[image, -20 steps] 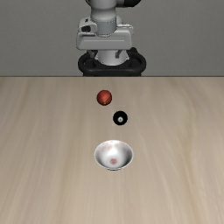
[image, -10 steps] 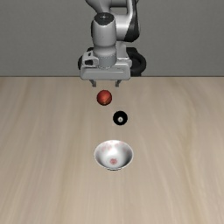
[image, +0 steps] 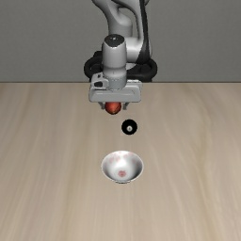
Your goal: Pick up the onion and put it on the bowl
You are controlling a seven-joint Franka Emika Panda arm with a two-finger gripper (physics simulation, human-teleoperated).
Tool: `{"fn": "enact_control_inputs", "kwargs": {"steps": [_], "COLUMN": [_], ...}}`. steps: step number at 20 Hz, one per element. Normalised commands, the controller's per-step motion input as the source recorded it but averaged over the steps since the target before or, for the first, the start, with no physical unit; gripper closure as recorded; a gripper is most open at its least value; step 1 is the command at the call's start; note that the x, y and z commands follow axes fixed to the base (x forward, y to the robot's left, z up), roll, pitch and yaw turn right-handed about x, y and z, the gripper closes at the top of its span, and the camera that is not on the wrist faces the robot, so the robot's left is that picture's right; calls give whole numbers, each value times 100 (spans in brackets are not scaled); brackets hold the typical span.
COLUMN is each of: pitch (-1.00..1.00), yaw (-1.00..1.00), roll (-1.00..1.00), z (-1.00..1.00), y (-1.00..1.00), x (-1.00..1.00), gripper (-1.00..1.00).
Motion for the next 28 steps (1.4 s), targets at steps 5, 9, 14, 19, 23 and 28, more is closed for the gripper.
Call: {"fn": "enact_control_inputs", "kwargs": {"steps": [5,9,14,19,23,28], "pitch": [0,0,0,0,0,0], "yaw": [0,0,0,0,0,0], "roll": [0,0,0,0,0,0], "z": [0,25,100,80,0,0], "y": [0,0,0,0,0,0], "x": [0,0,0,20,100,100], "gripper": [100,100,100,100,100,100]}}
